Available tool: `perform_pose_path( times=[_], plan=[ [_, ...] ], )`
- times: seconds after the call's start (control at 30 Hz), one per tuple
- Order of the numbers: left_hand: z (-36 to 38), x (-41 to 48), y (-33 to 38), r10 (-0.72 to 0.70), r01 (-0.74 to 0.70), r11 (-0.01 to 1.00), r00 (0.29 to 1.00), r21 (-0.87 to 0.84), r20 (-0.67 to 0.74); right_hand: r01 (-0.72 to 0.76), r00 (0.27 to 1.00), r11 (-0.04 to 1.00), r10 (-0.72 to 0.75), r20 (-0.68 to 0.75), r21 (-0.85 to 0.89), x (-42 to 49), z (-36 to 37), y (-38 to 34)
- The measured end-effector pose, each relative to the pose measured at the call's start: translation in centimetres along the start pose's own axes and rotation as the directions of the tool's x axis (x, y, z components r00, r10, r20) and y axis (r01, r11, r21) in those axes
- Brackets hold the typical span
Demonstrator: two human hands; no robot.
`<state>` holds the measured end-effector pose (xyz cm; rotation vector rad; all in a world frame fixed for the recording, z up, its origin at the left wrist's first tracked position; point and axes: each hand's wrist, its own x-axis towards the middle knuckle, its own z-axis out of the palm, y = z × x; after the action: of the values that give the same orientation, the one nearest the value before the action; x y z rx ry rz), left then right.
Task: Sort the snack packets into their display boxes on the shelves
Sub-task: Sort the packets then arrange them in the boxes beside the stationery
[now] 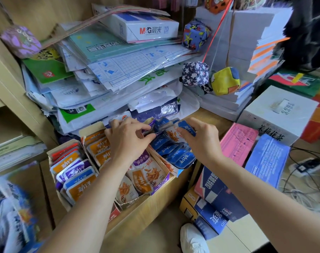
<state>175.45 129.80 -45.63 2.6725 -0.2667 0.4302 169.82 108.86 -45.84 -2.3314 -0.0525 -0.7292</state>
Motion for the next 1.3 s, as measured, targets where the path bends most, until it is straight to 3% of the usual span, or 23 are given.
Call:
perform_pose_path(
  times=[0.1, 0.23, 0.33, 0.53, 0.67, 1.03, 1.17, 1.3],
  plan=[
    [0.1, -0.1, -0.2, 0.019, -0.019, 1.000, 0.999, -0.002, -0.042, 0.075, 0.992, 0.993, -0.065, 0.107, -0.093, -0.3, 0.4, 0.1],
    [0.6, -0.2, -0.9, 0.257, -0.258, 0.966, 0.950, 0.017, -0.178, 0.083, 0.964, 0.982, -0.035, 0.264, -0.171, -0.5, -0.4, -0.2],
    [0.7, -0.3, -0.9, 0.333, -0.331, 0.942, 0.908, 0.050, -0.253, 0.096, 0.961, 0.982, -0.050, 0.273, -0.160, -0.8, -1.5, -0.5],
    [0.6, -0.4, -0.9, 0.302, -0.293, 0.953, 0.914, 0.075, -0.270, 0.126, 0.948, 0.981, -0.074, 0.310, -0.150, -1.1, -1.9, -1.1],
    [0.8, -0.5, -1.0, 0.343, -0.350, 0.936, 0.893, 0.029, -0.291, 0.138, 0.929, 0.978, -0.074, 0.363, -0.155, -1.0, -1.9, -0.7],
    [0.7, -0.3, -1.5, 0.454, -0.470, 0.880, 0.875, -0.070, -0.166, 0.142, 0.863, 0.982, -0.060, 0.502, -0.127, -0.8, -2.1, 0.1],
    [1.0, -0.1, -1.8, 0.394, -0.399, 0.917, 0.913, -0.027, -0.102, 0.155, 0.858, 0.976, -0.055, 0.510, -0.155, -0.8, -2.2, 0.0],
    [1.1, -0.1, -1.6, 0.301, -0.313, 0.944, 0.947, -0.107, -0.113, 0.154, 0.855, 0.975, -0.049, 0.516, -0.162, -1.0, -2.3, -0.3]
  ],
)
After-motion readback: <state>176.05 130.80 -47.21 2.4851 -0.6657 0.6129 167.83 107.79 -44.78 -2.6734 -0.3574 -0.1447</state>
